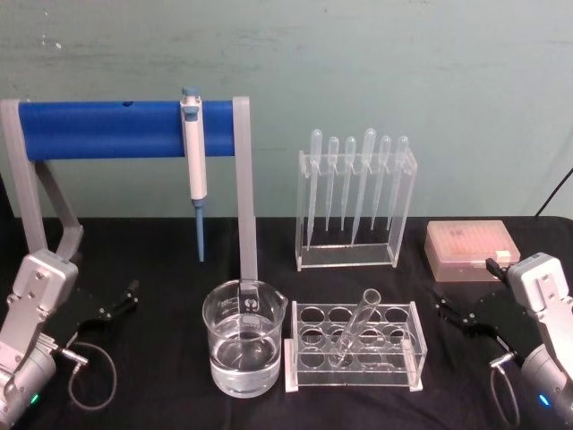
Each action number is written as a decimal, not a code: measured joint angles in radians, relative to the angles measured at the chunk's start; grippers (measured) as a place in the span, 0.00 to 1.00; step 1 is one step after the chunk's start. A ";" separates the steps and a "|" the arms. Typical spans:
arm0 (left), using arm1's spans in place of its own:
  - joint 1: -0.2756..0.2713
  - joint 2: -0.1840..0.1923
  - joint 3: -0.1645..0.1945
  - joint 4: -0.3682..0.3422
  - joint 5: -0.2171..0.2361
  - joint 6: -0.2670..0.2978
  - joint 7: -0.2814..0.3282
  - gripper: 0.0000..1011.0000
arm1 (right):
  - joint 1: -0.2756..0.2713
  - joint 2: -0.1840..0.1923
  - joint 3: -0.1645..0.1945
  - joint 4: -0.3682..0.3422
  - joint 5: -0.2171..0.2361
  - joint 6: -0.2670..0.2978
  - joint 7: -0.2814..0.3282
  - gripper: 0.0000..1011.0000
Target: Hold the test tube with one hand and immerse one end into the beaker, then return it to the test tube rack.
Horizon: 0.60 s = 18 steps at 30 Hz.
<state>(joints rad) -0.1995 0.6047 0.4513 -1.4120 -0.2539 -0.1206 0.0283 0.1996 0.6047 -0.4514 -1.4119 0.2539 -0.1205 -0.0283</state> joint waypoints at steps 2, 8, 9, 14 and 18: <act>0.000 0.000 0.000 0.000 0.000 0.000 0.000 0.99 | 0.000 0.000 0.000 0.000 0.000 0.000 0.000 0.99; 0.000 0.000 0.000 0.000 0.000 0.000 0.000 0.99 | 0.000 0.000 0.000 0.000 0.000 0.000 0.000 0.99; 0.000 0.000 0.000 0.000 0.000 0.000 0.000 0.99 | 0.000 0.000 0.000 0.000 0.000 0.000 0.000 0.99; 0.000 0.000 0.000 0.000 0.000 0.000 0.000 0.99 | 0.000 0.000 0.000 0.000 0.000 0.000 0.000 0.99; 0.000 0.000 0.000 0.000 0.000 0.000 0.000 0.99 | 0.000 0.000 0.000 0.000 0.000 0.000 0.000 0.99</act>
<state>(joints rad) -0.1995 0.6047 0.4514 -1.4120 -0.2539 -0.1205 0.0283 0.1995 0.6047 -0.4514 -1.4119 0.2539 -0.1205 -0.0283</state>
